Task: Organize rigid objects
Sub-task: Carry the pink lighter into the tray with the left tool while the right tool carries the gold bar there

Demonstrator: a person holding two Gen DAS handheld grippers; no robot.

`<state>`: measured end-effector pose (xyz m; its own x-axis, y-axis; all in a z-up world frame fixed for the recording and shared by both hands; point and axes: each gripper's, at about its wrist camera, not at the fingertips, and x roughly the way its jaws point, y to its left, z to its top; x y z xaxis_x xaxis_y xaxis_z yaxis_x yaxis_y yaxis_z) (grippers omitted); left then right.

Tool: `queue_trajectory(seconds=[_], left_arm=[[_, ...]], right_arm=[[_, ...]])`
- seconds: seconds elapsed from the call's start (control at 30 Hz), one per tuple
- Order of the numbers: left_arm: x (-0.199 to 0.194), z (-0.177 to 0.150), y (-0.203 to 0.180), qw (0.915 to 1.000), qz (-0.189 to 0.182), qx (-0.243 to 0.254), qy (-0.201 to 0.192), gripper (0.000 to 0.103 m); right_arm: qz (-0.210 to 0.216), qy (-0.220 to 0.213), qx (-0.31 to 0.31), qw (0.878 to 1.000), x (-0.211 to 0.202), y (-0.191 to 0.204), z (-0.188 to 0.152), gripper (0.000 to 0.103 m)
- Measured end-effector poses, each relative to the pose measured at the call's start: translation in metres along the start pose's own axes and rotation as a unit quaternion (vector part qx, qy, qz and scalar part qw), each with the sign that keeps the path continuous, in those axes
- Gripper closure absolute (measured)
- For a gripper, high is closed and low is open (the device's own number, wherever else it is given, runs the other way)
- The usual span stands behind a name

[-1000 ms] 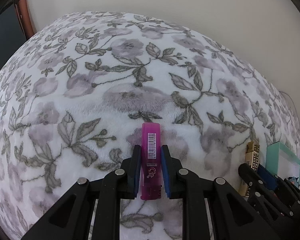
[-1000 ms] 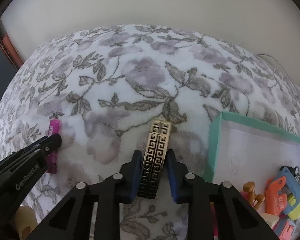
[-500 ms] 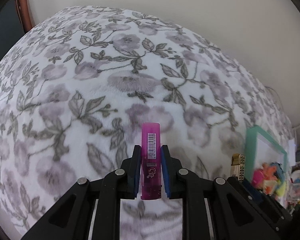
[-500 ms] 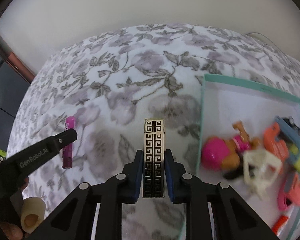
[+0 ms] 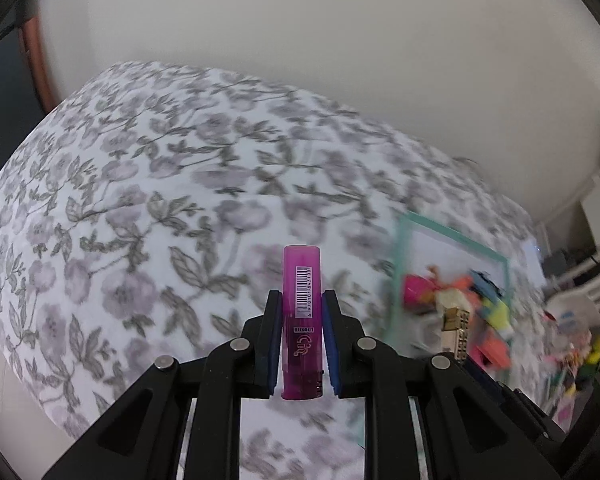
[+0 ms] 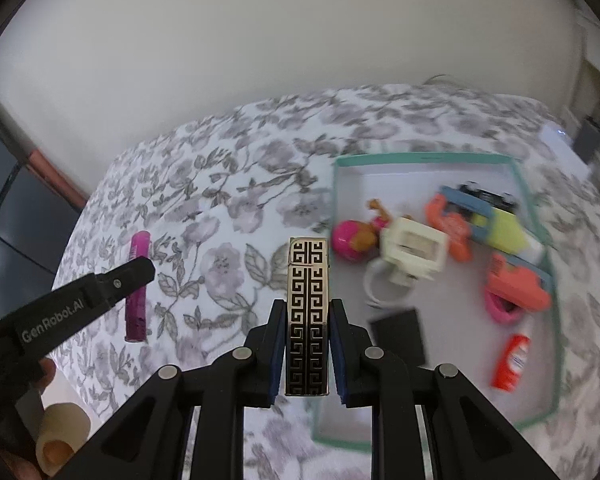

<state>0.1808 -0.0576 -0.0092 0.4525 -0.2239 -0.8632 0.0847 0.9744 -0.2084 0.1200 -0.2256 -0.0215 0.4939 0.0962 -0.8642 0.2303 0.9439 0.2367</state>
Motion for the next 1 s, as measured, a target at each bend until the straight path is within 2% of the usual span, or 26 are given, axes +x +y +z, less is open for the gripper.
queue_trajectory(seconds=[0.27, 0.53, 0.73, 0.87, 1.0], left_arm=[[-0.016, -0.037, -0.059, 0.9980, -0.032, 0.054, 0.009, 0.083], [-0.003, -0.072, -0.111, 0.9942, -0.025, 0.097, 0.039, 0.083], [0.022, -0.090, -0.121, 0.9919, -0.019, 0.109, 0.063, 0.083], [0.042, -0.099, -0.118, 0.9897, -0.015, 0.109, 0.092, 0.083], [0.047, -0.101, -0.117, 0.9887, -0.023, 0.110, 0.099, 0.083]], right_arm=[[-0.026, -0.011, 0.040, 0.999, -0.032, -0.050, -0.017, 0.081], [-0.052, 0.015, 0.087, 0.995, -0.031, -0.099, -0.033, 0.081], [-0.061, 0.048, 0.105, 0.991, -0.012, -0.118, -0.041, 0.081], [-0.067, 0.064, 0.110, 0.990, -0.001, -0.125, -0.045, 0.081], [-0.070, 0.072, 0.107, 0.989, 0.004, -0.126, -0.047, 0.081]])
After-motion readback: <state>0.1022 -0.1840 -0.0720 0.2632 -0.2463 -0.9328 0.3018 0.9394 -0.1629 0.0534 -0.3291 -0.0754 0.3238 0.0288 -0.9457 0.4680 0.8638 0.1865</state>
